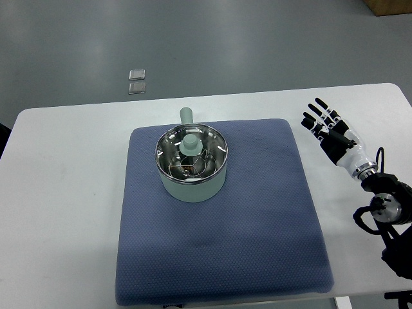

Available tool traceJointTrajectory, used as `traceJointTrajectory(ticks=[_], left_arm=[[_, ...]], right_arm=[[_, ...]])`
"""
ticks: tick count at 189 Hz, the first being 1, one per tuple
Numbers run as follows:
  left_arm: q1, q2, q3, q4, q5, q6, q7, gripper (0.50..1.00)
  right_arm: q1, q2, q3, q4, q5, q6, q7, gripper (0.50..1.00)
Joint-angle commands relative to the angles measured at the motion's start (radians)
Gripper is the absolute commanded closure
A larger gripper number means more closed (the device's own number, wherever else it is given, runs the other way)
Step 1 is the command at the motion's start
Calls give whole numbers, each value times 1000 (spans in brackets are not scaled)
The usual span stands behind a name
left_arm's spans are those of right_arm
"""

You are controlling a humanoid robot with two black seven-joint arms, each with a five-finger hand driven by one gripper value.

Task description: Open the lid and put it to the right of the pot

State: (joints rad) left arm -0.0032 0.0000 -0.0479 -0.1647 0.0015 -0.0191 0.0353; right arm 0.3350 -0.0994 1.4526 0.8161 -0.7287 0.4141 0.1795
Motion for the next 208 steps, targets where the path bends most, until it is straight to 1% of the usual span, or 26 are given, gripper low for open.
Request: traceJointTrajectory(ticks=[1,208], left_arm=[[0,0,2,-1,0,-1,0,500],[0,0,-6,1,-2,-1,0,500]], right_arm=[[-2,1,0,0,0,0,0,572],[-4,0,3,0,0,2,2,572]])
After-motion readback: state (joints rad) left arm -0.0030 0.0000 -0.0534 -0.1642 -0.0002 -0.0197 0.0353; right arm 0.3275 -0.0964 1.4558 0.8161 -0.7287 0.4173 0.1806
